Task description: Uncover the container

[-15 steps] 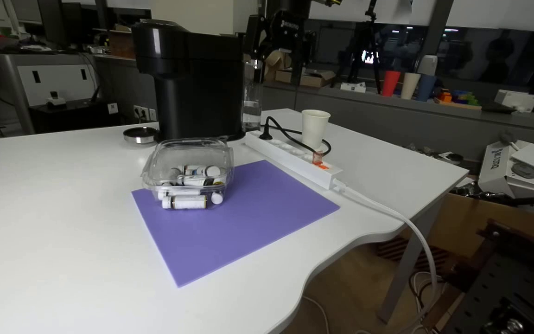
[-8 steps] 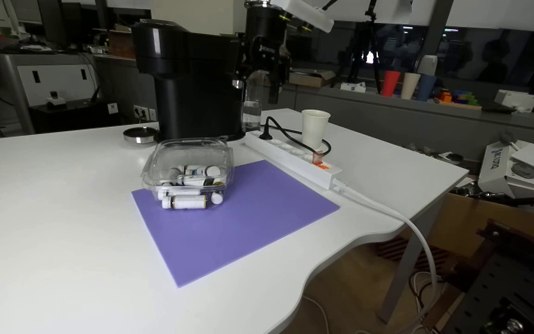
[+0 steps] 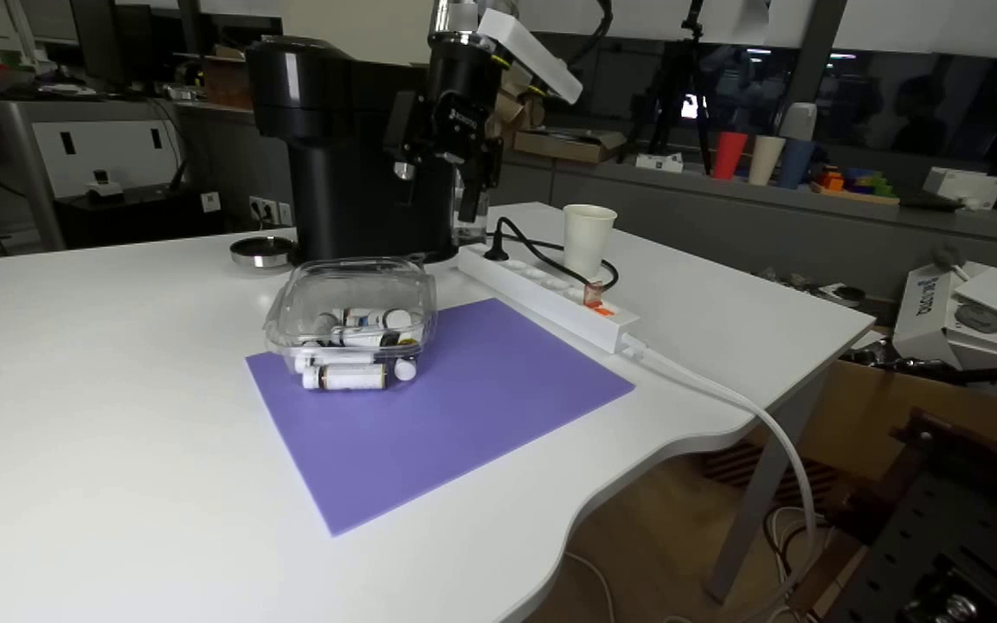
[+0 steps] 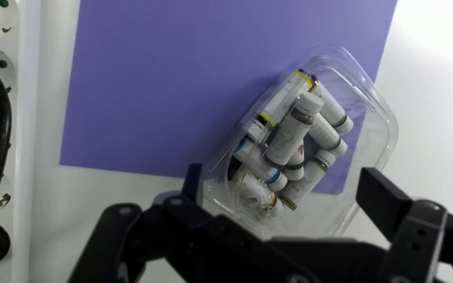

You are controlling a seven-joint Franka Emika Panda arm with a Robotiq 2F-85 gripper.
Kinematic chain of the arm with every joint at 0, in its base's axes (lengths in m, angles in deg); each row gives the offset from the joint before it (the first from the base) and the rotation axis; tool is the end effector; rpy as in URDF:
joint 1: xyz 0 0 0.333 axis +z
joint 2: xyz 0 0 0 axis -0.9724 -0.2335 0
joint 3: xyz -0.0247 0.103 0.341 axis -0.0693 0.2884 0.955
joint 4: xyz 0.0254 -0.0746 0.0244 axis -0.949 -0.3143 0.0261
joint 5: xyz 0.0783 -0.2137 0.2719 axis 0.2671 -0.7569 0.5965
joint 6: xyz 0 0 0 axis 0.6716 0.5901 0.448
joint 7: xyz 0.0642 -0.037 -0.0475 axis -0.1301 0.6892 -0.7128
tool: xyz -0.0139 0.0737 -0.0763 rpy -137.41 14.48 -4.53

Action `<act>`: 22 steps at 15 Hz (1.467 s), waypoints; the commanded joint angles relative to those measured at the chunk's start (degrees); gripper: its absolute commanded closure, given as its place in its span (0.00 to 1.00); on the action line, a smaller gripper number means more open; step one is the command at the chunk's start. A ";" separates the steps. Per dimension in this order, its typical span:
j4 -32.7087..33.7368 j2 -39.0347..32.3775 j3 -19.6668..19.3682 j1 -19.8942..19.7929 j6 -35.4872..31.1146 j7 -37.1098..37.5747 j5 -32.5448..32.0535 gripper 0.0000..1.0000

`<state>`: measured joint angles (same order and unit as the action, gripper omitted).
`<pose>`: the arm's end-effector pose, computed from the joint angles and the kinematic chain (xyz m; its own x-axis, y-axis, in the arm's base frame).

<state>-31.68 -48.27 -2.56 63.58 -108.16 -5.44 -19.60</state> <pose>0.6150 -0.1019 0.2972 0.9608 0.2641 -0.0848 0.2225 -0.9164 -0.3328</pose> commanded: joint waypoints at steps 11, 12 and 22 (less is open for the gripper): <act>9.32 -10.86 0.53 -1.43 -2.88 0.68 -0.23 0.00; 10.45 -11.91 0.75 -1.51 -3.04 0.58 -0.35 0.00; 15.34 -15.37 5.48 -3.01 0.64 -4.39 1.42 0.00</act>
<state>-18.46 -63.11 0.94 62.21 -110.62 -7.72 -19.03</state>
